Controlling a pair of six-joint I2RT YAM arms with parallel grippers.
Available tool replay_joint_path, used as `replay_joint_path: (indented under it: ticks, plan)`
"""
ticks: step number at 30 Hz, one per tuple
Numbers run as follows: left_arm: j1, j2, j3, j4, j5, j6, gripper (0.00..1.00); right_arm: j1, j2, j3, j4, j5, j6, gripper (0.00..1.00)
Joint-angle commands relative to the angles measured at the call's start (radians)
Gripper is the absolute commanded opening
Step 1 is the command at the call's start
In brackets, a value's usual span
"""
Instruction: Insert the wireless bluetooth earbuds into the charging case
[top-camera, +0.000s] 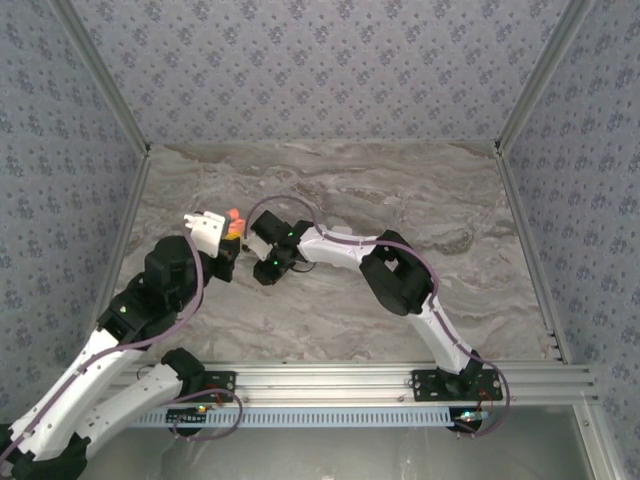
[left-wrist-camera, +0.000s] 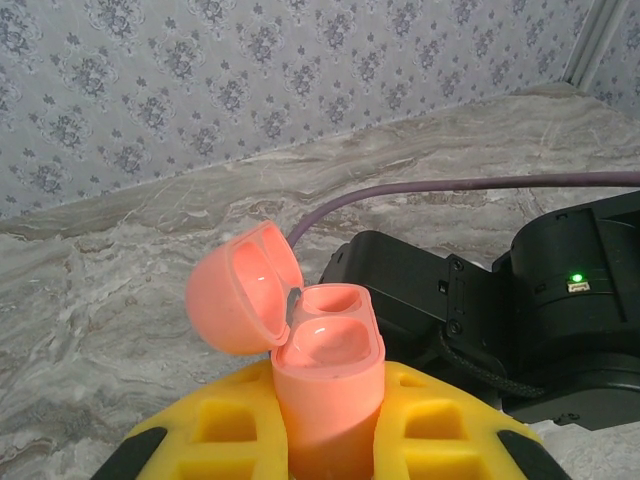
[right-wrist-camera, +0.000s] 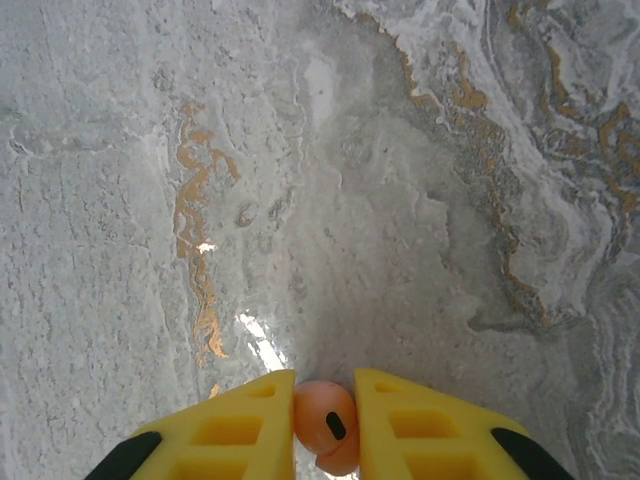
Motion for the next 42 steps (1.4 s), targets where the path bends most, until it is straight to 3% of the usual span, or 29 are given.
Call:
replay_joint_path:
  ticks: [1, 9, 21, 26, 33, 42]
  plan:
    - [-0.001, 0.007, 0.014, 0.04, -0.004, 0.015, 0.0, 0.013, -0.02, -0.032, -0.084, -0.005, -0.005, 0.18]
    - [-0.001, 0.025, 0.001, 0.084, 0.041, 0.012, 0.0, -0.039, -0.193, -0.165, 0.01, -0.002, 0.055, 0.17]
    - [-0.001, 0.148, -0.07, 0.332, 0.265, -0.038, 0.0, -0.241, -0.727, -0.538, 0.225, 0.043, 0.178, 0.17]
    - [-0.001, 0.212, -0.109, 0.497, 0.394, -0.058, 0.0, -0.291, -0.949, -0.647, 0.33, -0.005, 0.192, 0.17]
    - [-0.001, 0.29, -0.139, 0.659, 0.572, -0.063, 0.0, -0.276, -1.128, -0.72, 0.506, -0.009, 0.236, 0.17]
    - [-0.003, 0.377, -0.18, 0.885, 0.69, -0.138, 0.0, -0.173, -1.141, -0.719, 0.603, 0.048, 0.219, 0.18]
